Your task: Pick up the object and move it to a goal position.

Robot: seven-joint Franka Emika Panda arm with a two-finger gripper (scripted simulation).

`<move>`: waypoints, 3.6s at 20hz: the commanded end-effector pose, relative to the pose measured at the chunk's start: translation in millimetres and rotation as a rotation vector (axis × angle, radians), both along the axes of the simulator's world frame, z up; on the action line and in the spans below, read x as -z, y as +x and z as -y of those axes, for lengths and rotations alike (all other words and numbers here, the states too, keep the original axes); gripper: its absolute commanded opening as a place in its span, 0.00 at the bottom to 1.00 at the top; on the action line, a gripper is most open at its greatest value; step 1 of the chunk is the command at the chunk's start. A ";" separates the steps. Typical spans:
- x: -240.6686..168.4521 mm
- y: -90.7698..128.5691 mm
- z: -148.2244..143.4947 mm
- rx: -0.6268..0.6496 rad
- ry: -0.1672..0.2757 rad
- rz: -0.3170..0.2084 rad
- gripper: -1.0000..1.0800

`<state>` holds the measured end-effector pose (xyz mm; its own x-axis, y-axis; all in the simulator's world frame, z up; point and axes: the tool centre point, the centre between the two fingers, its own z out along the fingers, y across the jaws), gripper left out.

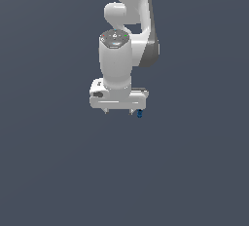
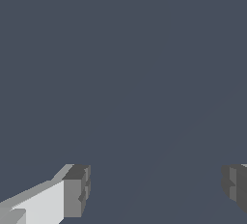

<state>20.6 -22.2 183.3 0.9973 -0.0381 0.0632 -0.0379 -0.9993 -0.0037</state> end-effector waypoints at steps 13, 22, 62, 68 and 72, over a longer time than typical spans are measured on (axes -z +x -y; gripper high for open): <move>6.6 2.3 28.4 0.054 -0.010 0.006 0.96; 16.8 -5.8 10.6 0.084 -0.005 -0.002 0.96; 116.7 -96.4 -106.4 0.339 0.010 -0.063 0.96; 138.2 -96.5 -106.3 0.341 0.010 -0.063 0.96; 140.5 -96.2 -106.5 0.341 0.010 -0.063 0.00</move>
